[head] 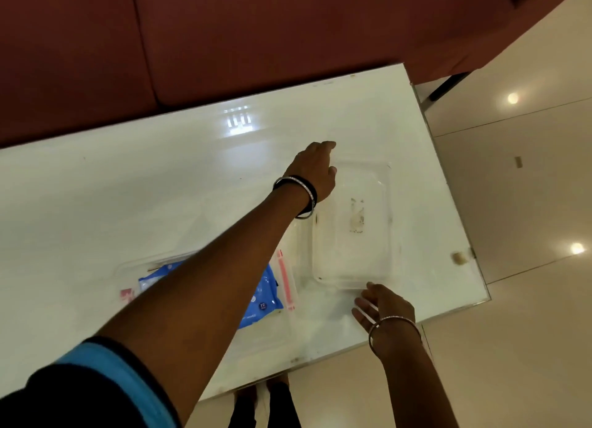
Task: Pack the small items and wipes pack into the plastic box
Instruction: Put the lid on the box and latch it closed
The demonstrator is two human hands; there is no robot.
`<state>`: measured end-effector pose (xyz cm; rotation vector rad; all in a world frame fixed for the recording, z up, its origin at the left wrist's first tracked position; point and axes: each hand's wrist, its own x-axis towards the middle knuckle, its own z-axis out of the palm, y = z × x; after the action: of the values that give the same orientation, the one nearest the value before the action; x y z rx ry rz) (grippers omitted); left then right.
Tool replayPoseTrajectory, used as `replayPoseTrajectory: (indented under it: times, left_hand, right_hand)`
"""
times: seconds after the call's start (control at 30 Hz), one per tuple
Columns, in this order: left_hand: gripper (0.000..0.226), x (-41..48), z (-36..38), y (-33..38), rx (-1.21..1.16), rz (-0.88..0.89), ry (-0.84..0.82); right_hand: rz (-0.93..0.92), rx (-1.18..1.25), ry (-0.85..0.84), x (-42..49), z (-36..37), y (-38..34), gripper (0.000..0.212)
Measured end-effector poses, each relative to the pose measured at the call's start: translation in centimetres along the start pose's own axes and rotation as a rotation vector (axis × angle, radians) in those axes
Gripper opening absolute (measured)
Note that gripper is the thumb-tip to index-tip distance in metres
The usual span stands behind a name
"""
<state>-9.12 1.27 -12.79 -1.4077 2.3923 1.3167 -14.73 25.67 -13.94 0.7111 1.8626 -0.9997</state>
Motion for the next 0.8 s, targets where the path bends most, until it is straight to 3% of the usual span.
replayPoseTrajectory:
  times: [0.13,0.23,0.43,0.57,0.73,0.8]
  left_hand:
    - [0.060,2.5,0.6,0.9,0.171,-0.056,-0.119]
    - [0.058,3.0,0.5,1.2,0.292,-0.078,-0.120]
    - [0.050,0.3,-1.0,-0.4,0.137,-0.083,0.110]
    - [0.033,-4.2,-3.5,-2.6,-0.159,-0.069,0.293]
    - [0.031,-12.1,-5.6,-4.9,-0.821,-0.256,0.399]
    - [0.032,-15.1,-5.6,-5.4,-0.941,-0.283,0.487]
  right_hand:
    - [0.084,0.031,-0.043,0.0,0.7,-1.2,0.009]
    - [0.077,0.109,-0.052,0.3,0.9,-2.3,0.006]
    - [-0.121,0.113,-0.002,0.5,0.1,-1.9,0.020]
    - [-0.254,0.261,-0.011,-0.7,-0.5,-2.6,0.013]
    - [-0.366,0.409,-0.142,-3.8,-0.2,-4.1,0.036]
    - [-0.409,0.347,-0.146,-5.1,0.4,-4.7,0.038]
